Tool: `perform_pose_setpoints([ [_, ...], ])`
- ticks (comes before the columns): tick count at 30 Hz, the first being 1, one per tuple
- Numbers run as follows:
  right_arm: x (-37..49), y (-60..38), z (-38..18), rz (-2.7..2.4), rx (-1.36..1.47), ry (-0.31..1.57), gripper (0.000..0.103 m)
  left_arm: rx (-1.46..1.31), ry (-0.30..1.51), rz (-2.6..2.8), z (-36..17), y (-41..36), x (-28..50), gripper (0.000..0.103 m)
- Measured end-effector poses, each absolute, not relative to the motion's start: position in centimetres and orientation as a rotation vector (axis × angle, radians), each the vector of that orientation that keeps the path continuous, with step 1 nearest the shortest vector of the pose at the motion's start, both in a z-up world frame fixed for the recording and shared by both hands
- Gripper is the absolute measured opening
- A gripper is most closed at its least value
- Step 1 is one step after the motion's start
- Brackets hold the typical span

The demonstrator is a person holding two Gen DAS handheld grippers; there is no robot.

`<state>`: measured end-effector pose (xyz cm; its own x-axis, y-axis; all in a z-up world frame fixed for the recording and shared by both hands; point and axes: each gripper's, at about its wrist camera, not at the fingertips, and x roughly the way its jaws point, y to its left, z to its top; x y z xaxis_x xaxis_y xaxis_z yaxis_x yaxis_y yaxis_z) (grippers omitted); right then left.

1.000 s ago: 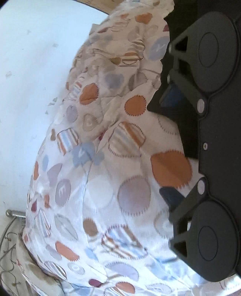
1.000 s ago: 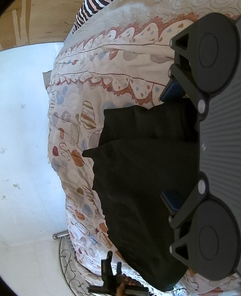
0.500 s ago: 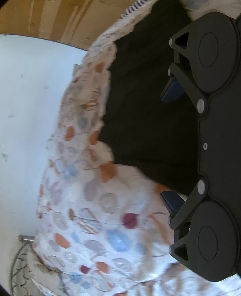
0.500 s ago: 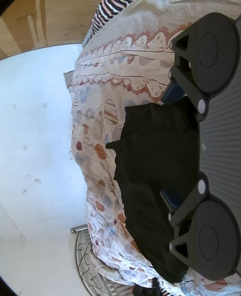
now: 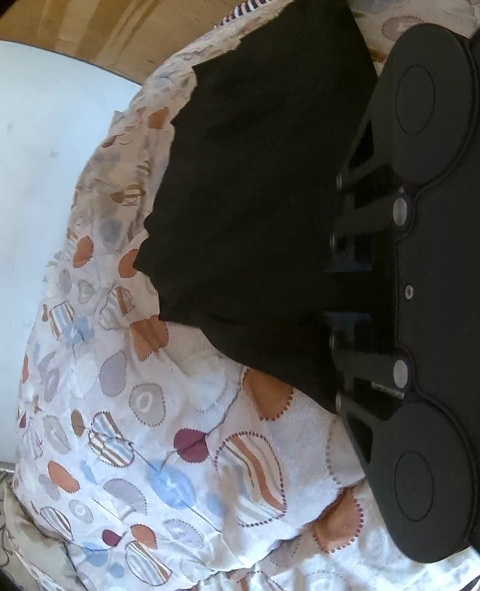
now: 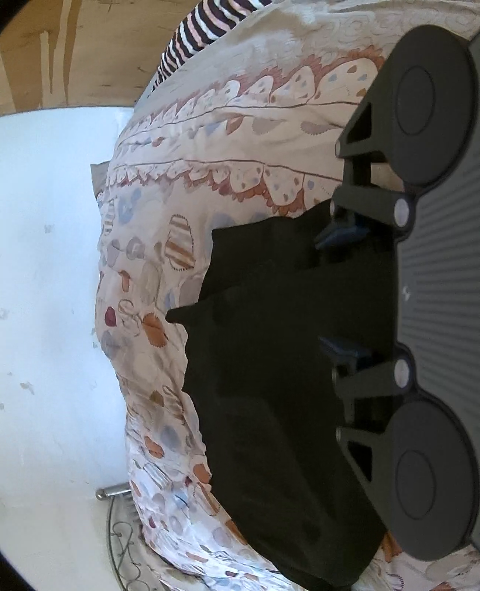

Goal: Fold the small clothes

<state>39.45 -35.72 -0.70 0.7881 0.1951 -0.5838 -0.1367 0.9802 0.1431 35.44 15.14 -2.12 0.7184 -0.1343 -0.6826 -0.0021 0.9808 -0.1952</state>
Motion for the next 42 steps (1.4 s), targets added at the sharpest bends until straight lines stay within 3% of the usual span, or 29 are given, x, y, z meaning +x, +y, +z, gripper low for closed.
perform_pose_setpoints([
  [1,39.3,-35.9,-0.7,0.167,0.095,0.638,0.006,-0.206,0.765,-0.076,-2.0,15.1,35.5,0.007],
  [4,38.8,-36.5,-0.2,0.150,0.094,0.618,0.003,-0.203,0.759,-0.043,-1.5,14.7,35.3,0.006],
  [23,37.8,-36.9,-1.8,0.101,0.060,0.630,0.004,-0.265,0.782,-0.015,-1.4,15.4,34.7,0.009],
  [30,37.7,-37.3,-1.8,0.124,0.091,0.620,0.008,-0.219,0.788,0.015,0.1,15.1,33.8,0.020],
  [32,37.4,-37.2,-1.6,0.129,0.085,0.612,0.020,-0.217,0.781,0.019,0.7,15.3,33.4,0.026],
  [33,37.3,-37.1,-1.4,0.128,0.078,0.606,0.024,-0.216,0.776,0.022,0.9,15.4,33.2,0.034],
  [34,37.2,-37.0,-1.2,0.127,0.072,0.600,0.034,-0.213,0.772,0.029,1.1,15.5,33.0,0.045],
  [35,36.9,-36.8,-1.0,0.129,0.069,0.590,0.051,-0.208,0.771,0.040,1.4,15.5,32.8,0.051],
  [37,36.3,-36.5,-0.5,0.137,0.061,0.561,0.067,-0.185,0.759,0.067,1.9,15.5,32.3,0.071],
  [40,35.5,-35.9,0.1,0.130,0.045,0.537,0.086,-0.166,0.740,0.086,2.6,15.5,31.6,0.093],
  [42,34.9,-35.6,0.5,0.126,0.051,0.520,0.097,-0.159,0.723,0.108,2.9,15.5,31.2,0.102],
])
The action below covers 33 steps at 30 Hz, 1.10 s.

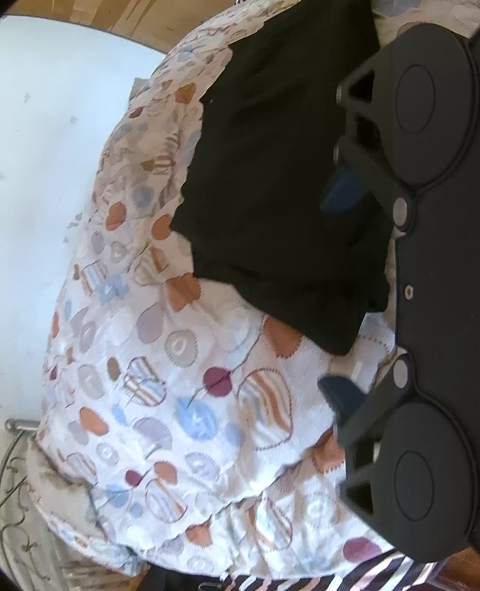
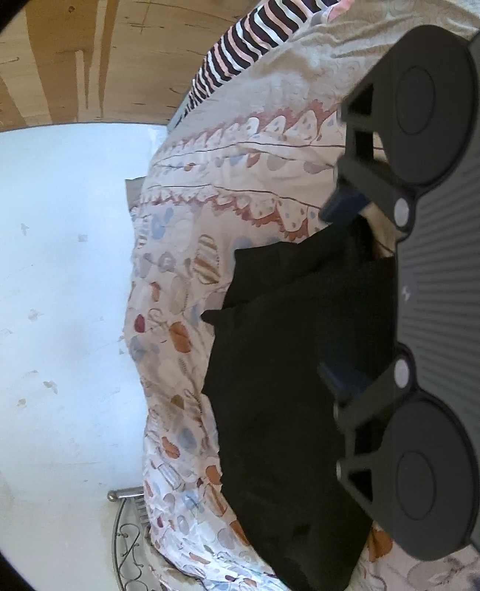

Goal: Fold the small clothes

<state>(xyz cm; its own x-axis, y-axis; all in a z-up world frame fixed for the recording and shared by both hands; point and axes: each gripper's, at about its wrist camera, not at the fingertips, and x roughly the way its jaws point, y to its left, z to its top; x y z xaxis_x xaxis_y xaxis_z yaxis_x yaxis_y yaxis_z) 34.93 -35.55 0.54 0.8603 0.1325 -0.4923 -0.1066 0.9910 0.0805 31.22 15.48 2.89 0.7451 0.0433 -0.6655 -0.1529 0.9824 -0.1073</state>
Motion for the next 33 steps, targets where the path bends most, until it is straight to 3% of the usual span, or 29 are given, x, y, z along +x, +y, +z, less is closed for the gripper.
perform_pose_setpoints([
  [1,34.7,-35.4,0.8,0.123,0.053,0.511,0.103,-0.156,0.715,0.122,3.0,15.5,31.1,0.102],
  [16,34.3,-23.8,1.7,0.239,-0.109,0.403,0.103,-0.431,0.663,0.015,-1.0,14.5,26.9,0.102],
  [24,37.0,-19.2,0.0,0.279,-0.138,0.407,0.103,-0.615,0.668,-0.096,-3.4,12.9,29.8,0.102],
  [33,38.4,-20.4,-4.4,0.312,-0.063,0.482,0.103,-0.841,0.630,-0.003,-6.3,14.4,33.2,0.102],
])
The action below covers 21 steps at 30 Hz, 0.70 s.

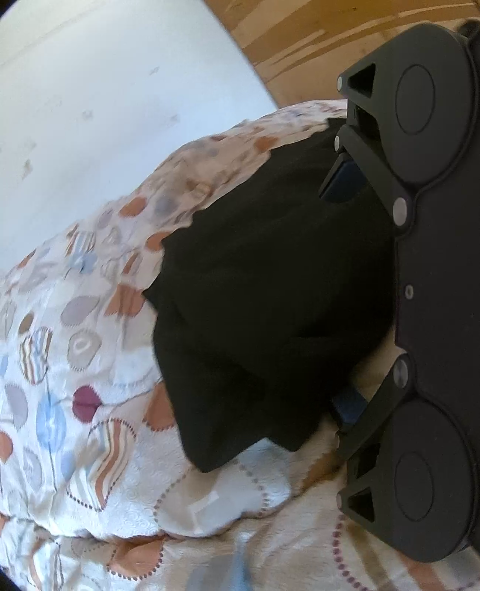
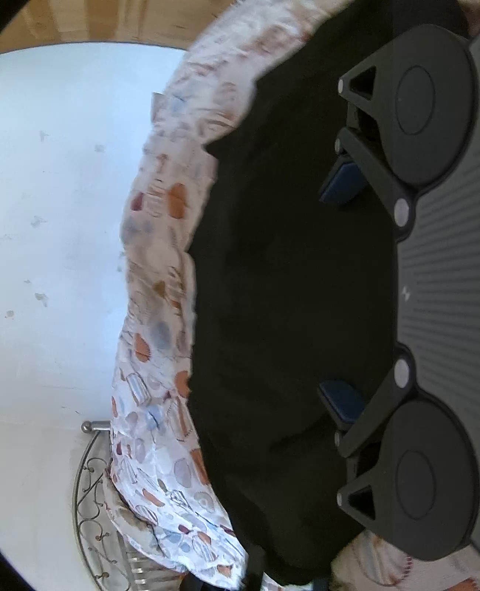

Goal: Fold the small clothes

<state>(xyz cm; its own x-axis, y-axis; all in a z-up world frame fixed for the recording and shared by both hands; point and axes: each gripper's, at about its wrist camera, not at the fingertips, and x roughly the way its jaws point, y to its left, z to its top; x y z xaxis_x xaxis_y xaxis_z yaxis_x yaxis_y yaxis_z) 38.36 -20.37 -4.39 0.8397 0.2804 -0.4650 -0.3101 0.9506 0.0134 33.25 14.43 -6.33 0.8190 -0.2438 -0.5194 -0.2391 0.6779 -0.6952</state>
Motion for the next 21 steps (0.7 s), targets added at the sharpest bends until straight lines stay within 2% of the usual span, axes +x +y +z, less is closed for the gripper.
perform_pose_setpoints([
  [21,38.1,-20.6,-4.8,0.313,-0.057,0.457,0.103,-0.759,0.616,0.061,-7.2,13.6,34.6,0.102],
])
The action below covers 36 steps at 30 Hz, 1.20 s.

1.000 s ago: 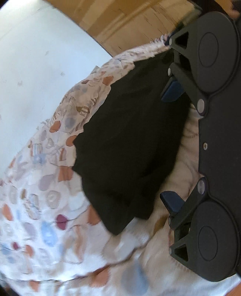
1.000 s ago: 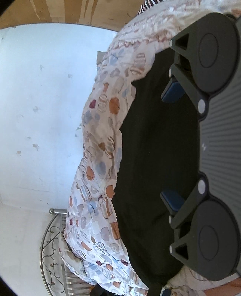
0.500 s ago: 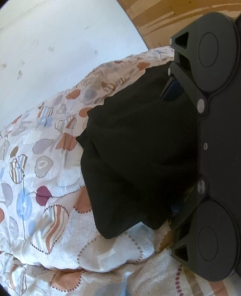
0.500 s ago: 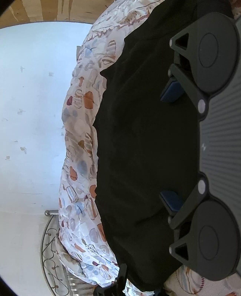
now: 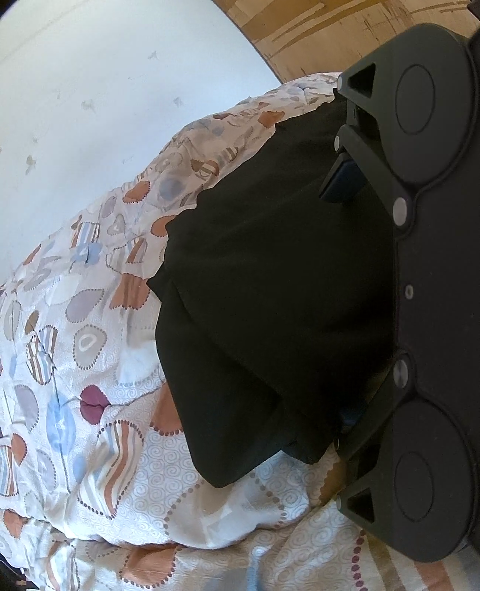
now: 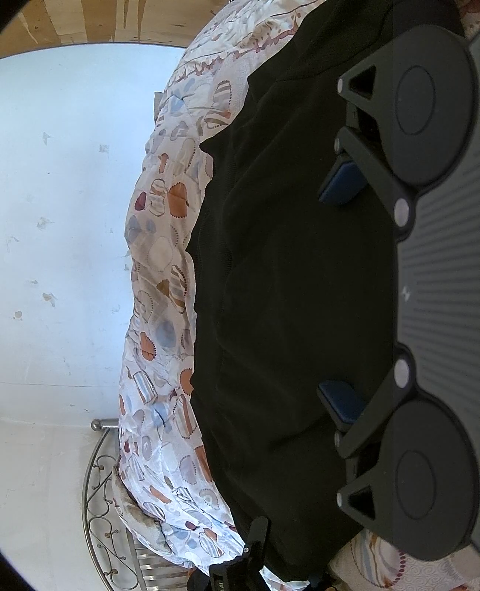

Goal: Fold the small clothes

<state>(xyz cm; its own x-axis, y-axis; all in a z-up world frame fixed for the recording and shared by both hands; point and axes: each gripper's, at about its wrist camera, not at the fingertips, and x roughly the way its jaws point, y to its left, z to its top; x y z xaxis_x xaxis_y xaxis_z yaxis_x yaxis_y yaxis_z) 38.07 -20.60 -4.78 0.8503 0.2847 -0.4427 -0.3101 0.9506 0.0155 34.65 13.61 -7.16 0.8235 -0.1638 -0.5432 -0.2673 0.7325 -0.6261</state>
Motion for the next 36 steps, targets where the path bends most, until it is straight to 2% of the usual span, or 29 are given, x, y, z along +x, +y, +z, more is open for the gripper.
perform_pose_setpoints([
  [15,38.0,-20.6,-4.8,0.313,-0.057,0.457,0.103,-0.758,0.667,0.129,-6.5,13.4,36.0,0.102],
  [21,38.0,-20.6,-4.8,0.312,-0.057,0.456,0.103,-0.665,0.690,0.222,-5.2,12.4,36.0,0.076],
  [25,38.0,-20.6,-4.8,0.312,-0.057,0.455,0.103,-0.623,0.673,0.288,-4.3,11.9,35.0,0.049],
  [27,38.0,-20.6,-4.8,0.312,-0.057,0.455,0.103,-0.600,0.651,0.300,-3.7,11.3,34.3,0.044],
  [30,38.0,-20.6,-4.8,0.312,-0.057,0.455,0.103,-0.575,0.604,0.322,-3.1,10.8,34.1,0.044],
  [31,38.0,-20.6,-4.8,0.312,-0.057,0.456,0.103,-0.590,0.602,0.312,-3.1,11.1,34.5,0.054],
  [33,38.0,-20.6,-4.7,0.316,-0.051,0.458,0.103,-0.656,0.604,0.277,-3.8,12.0,35.5,0.065],
  [35,38.4,-20.8,-4.2,0.323,-0.038,0.489,0.103,-0.687,0.632,0.304,-4.1,12.4,36.2,0.056],
  [36,38.5,-20.9,-3.9,0.327,-0.032,0.502,0.103,-0.685,0.645,0.326,-3.9,12.5,36.2,0.047],
])
